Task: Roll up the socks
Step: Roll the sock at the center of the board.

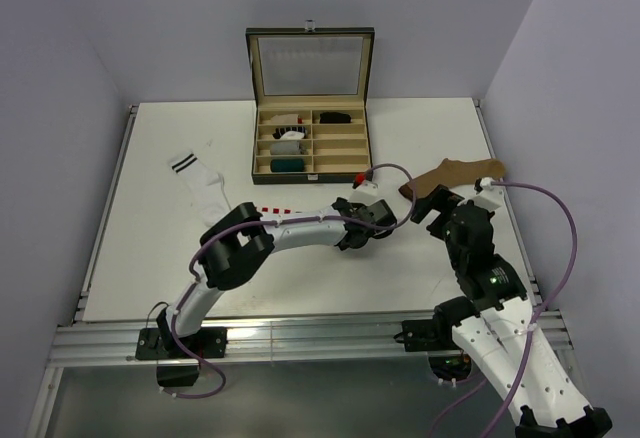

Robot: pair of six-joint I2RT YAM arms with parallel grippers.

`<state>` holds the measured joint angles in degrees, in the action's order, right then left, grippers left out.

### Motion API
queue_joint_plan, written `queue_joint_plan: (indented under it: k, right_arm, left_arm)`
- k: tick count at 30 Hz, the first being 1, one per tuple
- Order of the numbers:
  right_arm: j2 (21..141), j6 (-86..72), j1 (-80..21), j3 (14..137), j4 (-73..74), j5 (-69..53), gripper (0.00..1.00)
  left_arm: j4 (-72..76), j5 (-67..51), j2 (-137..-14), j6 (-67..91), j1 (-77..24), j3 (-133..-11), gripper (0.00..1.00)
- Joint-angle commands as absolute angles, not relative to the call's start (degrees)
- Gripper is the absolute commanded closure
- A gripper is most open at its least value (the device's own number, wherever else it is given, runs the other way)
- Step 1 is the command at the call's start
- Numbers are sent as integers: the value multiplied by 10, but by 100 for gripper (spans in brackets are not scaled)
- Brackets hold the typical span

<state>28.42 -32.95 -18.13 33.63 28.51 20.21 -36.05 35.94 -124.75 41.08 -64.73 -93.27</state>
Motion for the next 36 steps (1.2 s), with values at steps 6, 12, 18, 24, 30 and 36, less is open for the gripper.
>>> queue_joint_plan:
  k: [6, 12, 18, 24, 30, 36]
  right_arm:
    - [277, -328, -184, 326, 271, 204, 1]
    - [273, -323, -184, 325, 267, 205, 2]
    - [271, -316, -184, 320, 255, 186, 3]
    - [285, -285, -184, 308, 215, 110, 6]
    - [336, -290, -184, 300, 179, 49, 7]
    - [390, -308, -191, 303, 142, 6, 9]
  left_arm:
    - [-393, 399, -1267, 413, -651, -949, 52]
    - [-399, 395, -1263, 416, -651, -933, 67]
    - [-389, 376, -1244, 416, -644, -911, 100]
    - [-308, 286, -1170, 395, -627, -847, 100]
    - [-214, 143, -1078, 400, -580, -751, 100]
    - [-100, -29, -1013, 441, -508, -658, 100]
